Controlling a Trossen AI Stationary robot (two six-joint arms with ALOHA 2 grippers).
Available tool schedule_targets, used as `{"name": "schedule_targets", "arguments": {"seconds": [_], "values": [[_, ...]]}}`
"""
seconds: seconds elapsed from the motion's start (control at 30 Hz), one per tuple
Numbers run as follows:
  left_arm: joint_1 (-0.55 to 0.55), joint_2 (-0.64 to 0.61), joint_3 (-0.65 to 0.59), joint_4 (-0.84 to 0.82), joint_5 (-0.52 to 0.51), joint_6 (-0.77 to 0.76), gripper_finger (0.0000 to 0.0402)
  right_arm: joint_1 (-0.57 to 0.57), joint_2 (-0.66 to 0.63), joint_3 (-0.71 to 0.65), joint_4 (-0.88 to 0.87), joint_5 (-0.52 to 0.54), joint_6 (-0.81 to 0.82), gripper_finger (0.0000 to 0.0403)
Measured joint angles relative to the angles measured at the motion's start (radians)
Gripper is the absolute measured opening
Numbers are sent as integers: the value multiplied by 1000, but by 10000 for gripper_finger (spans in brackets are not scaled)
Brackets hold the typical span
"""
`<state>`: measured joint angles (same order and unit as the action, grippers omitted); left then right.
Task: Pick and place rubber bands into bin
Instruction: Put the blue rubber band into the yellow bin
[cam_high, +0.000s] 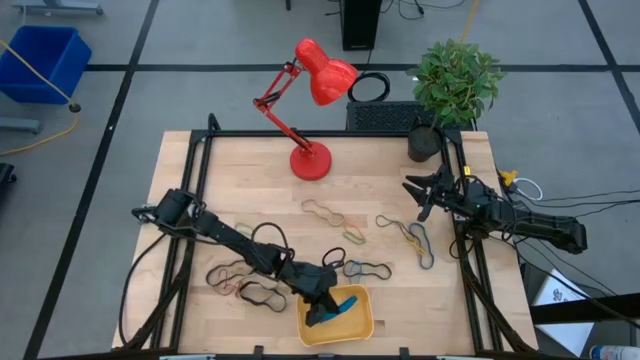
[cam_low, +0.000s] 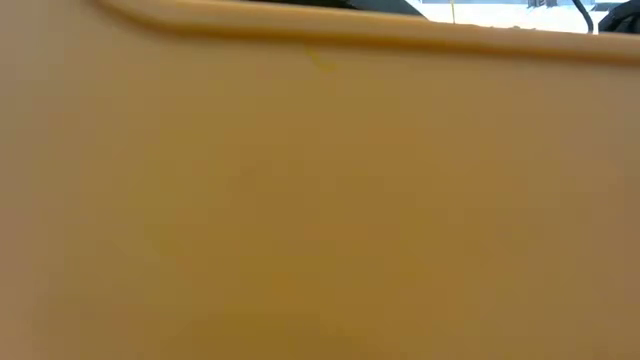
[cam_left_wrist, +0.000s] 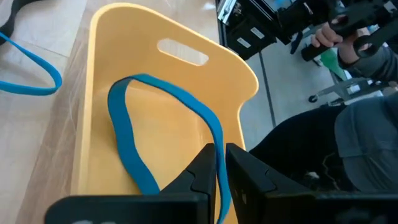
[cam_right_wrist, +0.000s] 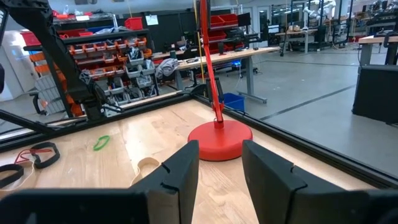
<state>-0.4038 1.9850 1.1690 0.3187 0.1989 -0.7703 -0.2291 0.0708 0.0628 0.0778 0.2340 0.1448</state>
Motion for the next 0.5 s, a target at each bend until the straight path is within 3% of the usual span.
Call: {"name": "schedule_targets", "arguments": {"seconds": [0.3, 0.5], "values": [[19, -5, 0, -1, 11, 32, 47, 0, 0, 0, 0, 0, 0, 116], [22, -5, 0, -2, 15, 36, 109, 0, 0, 0, 0, 0, 0, 116]]}}
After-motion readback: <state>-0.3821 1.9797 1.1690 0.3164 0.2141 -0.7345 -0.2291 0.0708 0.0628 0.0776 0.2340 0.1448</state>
